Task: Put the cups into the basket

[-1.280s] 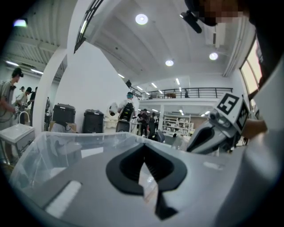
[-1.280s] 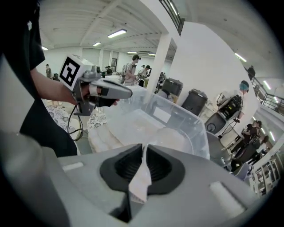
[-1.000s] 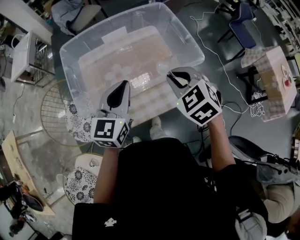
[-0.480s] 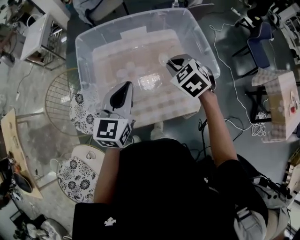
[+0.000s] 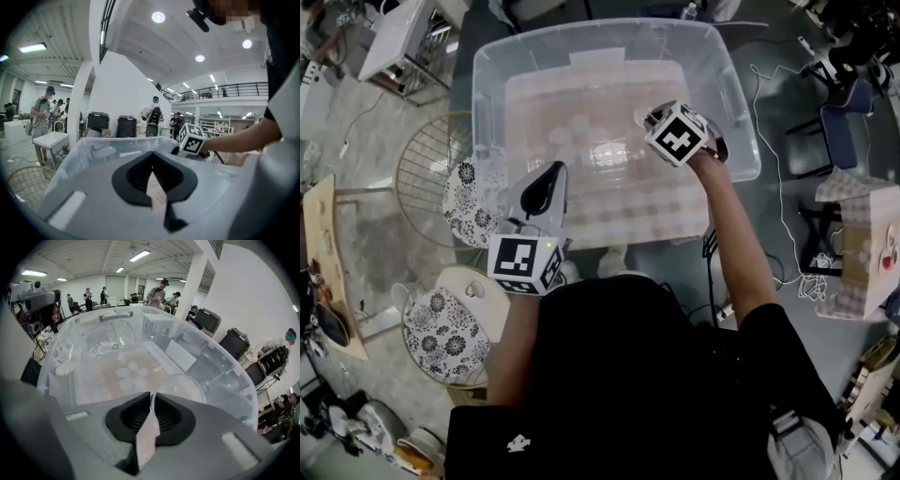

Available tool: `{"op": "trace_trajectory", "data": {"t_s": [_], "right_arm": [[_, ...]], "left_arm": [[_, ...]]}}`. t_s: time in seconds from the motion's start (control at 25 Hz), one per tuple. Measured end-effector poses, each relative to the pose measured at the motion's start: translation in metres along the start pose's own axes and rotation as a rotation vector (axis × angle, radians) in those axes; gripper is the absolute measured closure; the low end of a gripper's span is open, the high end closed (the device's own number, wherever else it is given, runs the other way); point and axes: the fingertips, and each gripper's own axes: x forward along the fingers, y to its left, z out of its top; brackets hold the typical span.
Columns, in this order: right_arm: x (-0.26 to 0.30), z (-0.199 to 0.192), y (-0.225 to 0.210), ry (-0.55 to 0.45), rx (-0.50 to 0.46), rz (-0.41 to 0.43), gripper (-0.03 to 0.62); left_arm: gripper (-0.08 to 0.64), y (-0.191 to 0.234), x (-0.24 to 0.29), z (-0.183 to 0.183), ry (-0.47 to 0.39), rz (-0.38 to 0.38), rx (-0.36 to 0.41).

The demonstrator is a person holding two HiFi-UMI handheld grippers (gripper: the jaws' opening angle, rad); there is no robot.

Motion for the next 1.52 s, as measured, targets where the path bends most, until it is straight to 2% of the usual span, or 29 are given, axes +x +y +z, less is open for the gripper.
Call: {"op": "trace_trajectory", "data": {"t_s": [0.48,0.72,1.08,1.44,1.52], "right_arm": [[0.097,-0.03,-0.003,0.164,-0.078,0.094,0.563],[0.131,-0.036,0.009,0.178,-0.147,0.136,0.563],[0.155,-0.047,0.035,0.226,-0.239,0.224,0.558],[0.159,-0.052,0.035,0.246,-0.233,0.196,0.565],[0.156,-0.047,0.036,0.235,-0.241,0.197,0.549]], "left_arm": [[0.554,0.017,-0.018,-0.008,0.017,0.12,-0.015],[0.554,0.024,-0.027,-0.011,0.035,0.17,-0.028],[0.554,0.033,-0.037,-0.016,0.038,0.224,-0.056],[0.554,0.034,-0.043,-0.017,0.027,0.229,-0.064],[0.554,0.035,-0.045,-0.017,0.025,0.226,-0.061]]}}
